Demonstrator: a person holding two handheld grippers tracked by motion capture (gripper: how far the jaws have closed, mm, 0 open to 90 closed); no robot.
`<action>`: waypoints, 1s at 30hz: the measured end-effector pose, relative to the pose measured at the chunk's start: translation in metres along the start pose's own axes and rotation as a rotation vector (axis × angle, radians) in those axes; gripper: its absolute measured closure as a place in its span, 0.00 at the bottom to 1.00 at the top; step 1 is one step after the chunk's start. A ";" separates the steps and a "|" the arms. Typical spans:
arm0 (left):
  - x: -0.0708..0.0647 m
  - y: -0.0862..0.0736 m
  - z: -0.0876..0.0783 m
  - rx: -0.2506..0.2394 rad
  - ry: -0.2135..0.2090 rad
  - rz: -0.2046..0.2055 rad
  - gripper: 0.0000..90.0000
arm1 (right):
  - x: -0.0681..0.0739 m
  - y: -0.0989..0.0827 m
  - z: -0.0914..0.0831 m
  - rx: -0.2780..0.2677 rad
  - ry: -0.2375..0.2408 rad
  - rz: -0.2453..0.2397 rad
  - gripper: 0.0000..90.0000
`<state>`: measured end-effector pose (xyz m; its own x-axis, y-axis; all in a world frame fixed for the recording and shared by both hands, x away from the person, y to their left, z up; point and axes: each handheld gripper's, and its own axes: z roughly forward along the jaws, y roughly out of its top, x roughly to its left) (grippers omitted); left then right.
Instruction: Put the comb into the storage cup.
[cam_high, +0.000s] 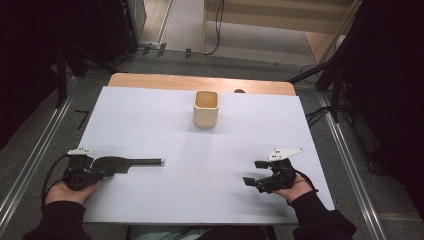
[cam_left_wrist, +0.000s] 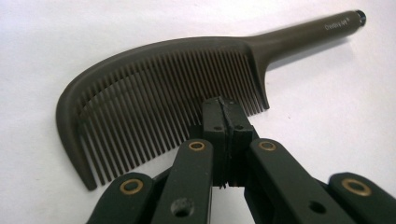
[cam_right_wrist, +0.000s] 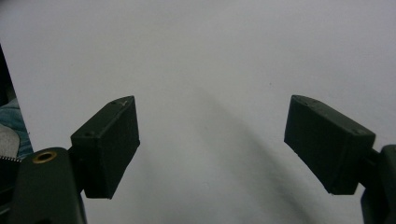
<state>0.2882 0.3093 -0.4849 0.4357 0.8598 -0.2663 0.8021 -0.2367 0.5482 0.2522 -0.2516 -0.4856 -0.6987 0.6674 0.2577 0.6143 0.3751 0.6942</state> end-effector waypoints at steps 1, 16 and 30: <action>0.000 0.001 0.000 -0.004 0.007 -0.001 1.00 | 0.000 0.000 0.000 0.002 0.000 -0.003 0.18; 0.009 0.014 0.008 -0.044 0.053 -0.014 1.00 | 0.000 0.000 0.001 0.008 0.000 -0.004 0.18; 0.021 0.028 0.018 -0.084 0.053 -0.057 1.00 | 0.000 0.000 0.001 0.014 0.000 -0.003 0.18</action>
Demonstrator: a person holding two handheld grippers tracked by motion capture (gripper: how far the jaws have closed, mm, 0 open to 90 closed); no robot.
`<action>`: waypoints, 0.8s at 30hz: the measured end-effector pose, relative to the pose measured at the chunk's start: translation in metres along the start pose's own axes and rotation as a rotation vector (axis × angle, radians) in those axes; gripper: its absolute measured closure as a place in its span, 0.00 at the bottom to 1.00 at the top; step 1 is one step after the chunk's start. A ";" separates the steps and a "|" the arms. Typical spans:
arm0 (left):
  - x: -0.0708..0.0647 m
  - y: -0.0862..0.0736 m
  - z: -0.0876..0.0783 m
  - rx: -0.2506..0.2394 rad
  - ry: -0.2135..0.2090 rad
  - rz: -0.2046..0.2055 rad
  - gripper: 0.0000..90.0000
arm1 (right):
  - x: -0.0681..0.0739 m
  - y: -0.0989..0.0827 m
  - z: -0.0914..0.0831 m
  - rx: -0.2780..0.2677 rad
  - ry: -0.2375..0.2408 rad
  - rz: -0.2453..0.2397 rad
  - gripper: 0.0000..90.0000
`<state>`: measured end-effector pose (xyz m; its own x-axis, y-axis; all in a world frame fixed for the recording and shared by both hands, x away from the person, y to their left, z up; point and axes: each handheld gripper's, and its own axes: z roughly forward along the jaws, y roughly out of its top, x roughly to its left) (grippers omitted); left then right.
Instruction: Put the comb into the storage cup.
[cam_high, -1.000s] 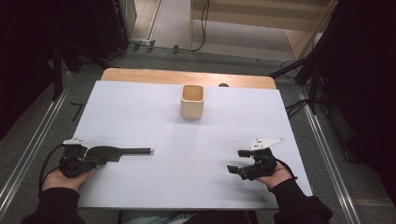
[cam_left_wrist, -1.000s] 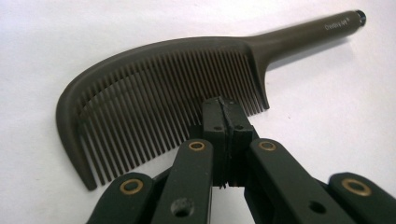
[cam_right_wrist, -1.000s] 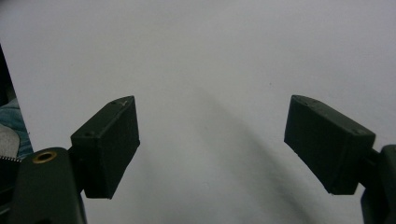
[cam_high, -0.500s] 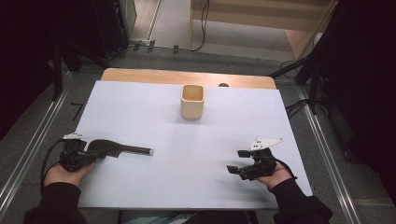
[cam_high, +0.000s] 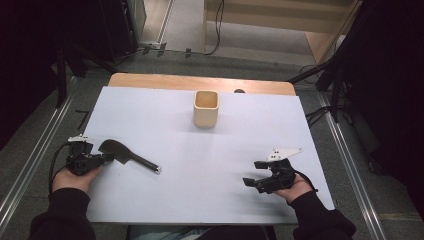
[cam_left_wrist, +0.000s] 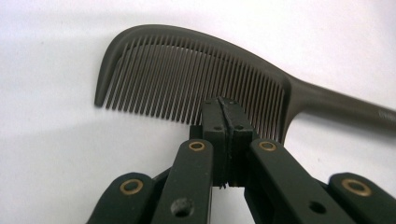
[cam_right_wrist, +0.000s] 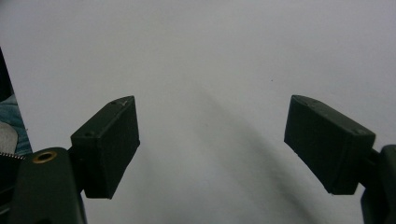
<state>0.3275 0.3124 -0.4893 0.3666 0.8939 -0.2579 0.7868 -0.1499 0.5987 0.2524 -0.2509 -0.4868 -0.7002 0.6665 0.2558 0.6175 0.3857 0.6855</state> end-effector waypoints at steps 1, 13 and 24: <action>0.000 0.001 0.001 -0.002 0.004 0.008 1.00 | 0.000 0.000 0.000 0.000 0.000 -0.002 0.18; 0.000 0.015 0.013 -0.014 0.012 -0.002 1.00 | 0.000 0.000 0.000 0.001 0.000 -0.003 0.18; 0.002 0.022 0.021 -0.037 -0.004 -0.018 1.00 | -0.001 -0.001 0.001 0.002 -0.002 -0.001 0.18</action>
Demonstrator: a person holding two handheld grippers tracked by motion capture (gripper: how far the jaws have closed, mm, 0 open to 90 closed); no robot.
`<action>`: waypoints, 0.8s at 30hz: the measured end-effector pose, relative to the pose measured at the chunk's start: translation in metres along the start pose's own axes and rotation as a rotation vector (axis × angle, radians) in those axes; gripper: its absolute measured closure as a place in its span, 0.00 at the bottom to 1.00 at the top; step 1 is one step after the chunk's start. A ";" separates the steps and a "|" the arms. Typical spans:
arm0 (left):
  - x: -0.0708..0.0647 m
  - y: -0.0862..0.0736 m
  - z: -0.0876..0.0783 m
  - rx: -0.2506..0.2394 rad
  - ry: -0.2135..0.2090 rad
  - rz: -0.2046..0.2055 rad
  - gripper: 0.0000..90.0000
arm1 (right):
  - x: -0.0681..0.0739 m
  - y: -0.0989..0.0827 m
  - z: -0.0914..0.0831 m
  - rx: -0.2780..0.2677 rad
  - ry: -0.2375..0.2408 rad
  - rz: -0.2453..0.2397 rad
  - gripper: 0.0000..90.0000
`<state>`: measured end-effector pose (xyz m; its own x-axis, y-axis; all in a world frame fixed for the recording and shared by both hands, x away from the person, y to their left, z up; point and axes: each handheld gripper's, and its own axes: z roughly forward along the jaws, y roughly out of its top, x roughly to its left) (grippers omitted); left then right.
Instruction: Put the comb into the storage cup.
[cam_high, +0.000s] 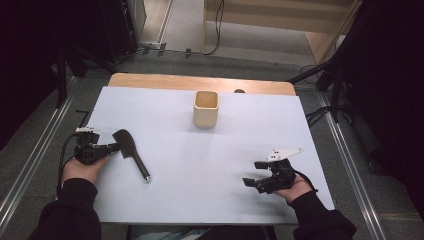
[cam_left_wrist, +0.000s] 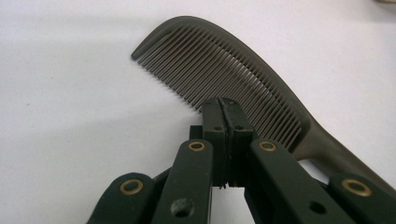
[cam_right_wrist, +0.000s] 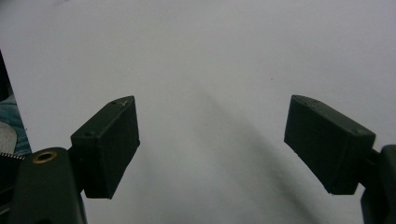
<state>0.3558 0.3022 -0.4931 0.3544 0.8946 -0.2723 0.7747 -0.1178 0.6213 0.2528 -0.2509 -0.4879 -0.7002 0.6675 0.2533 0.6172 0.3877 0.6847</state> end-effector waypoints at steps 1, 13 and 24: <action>0.000 0.001 0.001 0.000 -0.001 0.002 1.00 | 0.000 0.000 0.000 0.000 0.000 -0.001 0.18; -0.007 0.011 0.014 -0.002 -0.011 0.023 1.00 | 0.000 -0.002 0.000 0.004 -0.005 0.005 0.18; -0.015 0.020 0.025 0.003 -0.028 0.055 1.00 | 0.001 -0.009 -0.004 0.008 -0.022 0.016 0.18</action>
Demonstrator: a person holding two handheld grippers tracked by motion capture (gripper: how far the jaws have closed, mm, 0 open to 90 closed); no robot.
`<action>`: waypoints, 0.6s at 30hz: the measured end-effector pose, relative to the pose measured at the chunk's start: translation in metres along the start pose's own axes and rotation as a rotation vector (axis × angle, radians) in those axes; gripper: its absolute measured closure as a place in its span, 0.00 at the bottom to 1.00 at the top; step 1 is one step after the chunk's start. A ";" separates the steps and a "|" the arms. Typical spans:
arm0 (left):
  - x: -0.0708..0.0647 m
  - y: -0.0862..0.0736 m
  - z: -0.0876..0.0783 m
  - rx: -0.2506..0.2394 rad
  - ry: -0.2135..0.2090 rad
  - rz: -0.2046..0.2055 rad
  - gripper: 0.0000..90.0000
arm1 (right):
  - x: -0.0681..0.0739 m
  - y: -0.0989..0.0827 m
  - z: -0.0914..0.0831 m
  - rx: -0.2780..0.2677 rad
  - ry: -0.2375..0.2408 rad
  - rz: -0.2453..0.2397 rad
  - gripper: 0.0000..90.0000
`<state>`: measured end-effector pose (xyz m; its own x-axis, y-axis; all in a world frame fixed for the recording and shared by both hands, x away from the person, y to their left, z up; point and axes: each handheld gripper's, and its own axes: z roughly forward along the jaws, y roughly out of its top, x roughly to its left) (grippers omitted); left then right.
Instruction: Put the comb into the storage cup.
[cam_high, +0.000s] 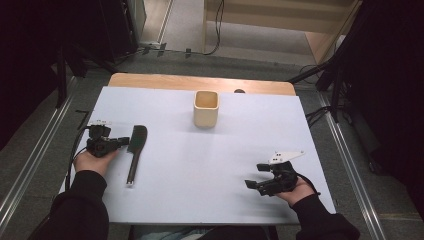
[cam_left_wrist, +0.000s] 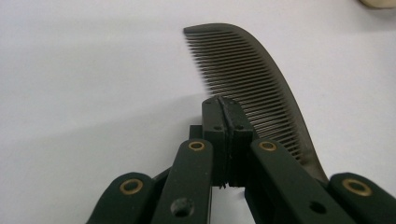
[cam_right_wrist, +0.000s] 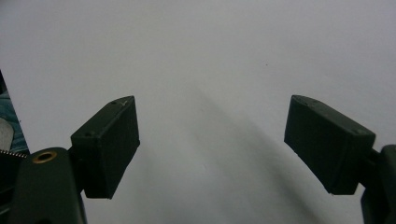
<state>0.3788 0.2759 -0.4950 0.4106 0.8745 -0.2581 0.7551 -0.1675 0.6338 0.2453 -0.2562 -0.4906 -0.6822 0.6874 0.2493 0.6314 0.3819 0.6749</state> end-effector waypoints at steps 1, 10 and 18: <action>0.000 0.000 0.001 -0.002 -0.003 0.000 1.00 | 0.000 -0.001 -0.001 0.001 -0.001 0.005 0.18; -0.006 0.007 0.009 0.009 -0.016 0.037 1.00 | 0.000 -0.006 -0.005 0.000 -0.016 0.017 0.18; -0.008 0.010 0.014 0.008 -0.029 0.046 1.00 | 0.000 -0.010 -0.007 0.002 -0.020 0.025 0.18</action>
<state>0.3902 0.2606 -0.4961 0.4597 0.8522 -0.2499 0.7391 -0.2111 0.6397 0.2363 -0.2642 -0.4924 -0.6585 0.7091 0.2521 0.6492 0.3658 0.6669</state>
